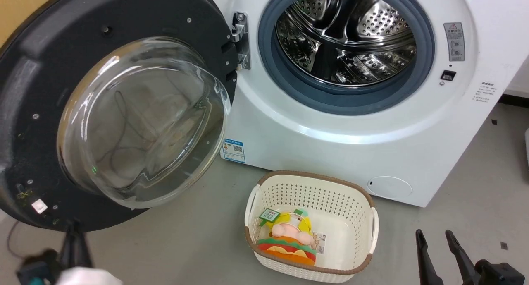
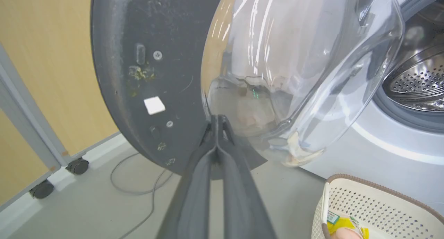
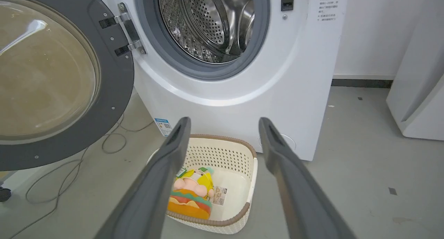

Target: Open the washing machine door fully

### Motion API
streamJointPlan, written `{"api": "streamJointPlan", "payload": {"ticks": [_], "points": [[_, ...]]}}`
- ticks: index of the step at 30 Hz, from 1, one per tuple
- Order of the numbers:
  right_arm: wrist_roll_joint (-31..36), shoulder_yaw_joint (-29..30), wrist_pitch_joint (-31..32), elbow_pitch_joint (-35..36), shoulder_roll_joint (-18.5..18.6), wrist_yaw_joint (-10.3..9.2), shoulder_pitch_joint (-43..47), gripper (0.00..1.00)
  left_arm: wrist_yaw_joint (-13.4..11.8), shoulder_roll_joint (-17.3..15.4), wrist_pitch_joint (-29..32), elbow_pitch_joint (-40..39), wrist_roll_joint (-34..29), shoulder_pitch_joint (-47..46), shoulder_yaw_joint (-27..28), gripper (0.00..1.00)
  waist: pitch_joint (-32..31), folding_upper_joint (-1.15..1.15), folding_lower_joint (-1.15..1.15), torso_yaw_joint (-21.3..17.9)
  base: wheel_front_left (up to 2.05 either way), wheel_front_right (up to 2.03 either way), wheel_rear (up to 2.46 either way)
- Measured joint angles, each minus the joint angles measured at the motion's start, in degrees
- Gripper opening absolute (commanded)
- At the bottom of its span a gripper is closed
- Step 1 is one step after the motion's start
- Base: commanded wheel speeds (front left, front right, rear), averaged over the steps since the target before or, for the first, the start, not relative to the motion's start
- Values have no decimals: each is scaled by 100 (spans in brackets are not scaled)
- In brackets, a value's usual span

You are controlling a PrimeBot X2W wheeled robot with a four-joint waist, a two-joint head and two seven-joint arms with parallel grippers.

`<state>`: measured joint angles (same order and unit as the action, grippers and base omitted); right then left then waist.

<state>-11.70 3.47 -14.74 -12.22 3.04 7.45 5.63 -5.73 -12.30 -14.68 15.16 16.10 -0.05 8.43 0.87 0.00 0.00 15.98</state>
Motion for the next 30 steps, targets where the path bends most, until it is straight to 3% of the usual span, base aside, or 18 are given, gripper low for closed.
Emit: {"api": "streamJointPlan", "payload": {"ticks": [4, 12, 21, 30], "points": [[0, -3, 0, 23, 0, 0, 0, 100, -18, 404, 0, -573, -182, 464, -36, 100, -38, 0, 0, 38, 0, 0, 0], [67, -23, 0, 134, 0, 0, -5, 100, 118, 766, 0, -982, -595, 832, -649, 100, -63, 0, 0, -93, 0, 0, 0], [272, 94, -1, 249, -1, 0, -4, 100, 222, 891, 0, -880, -757, 737, -1338, 100, -102, 0, 0, -630, 0, 0, 0], [386, -13, 1, 279, -1, 0, 16, 100, 286, 870, 0, -604, -954, 449, -1477, 100, -171, 0, 0, -1224, 0, 0, 0]]}}
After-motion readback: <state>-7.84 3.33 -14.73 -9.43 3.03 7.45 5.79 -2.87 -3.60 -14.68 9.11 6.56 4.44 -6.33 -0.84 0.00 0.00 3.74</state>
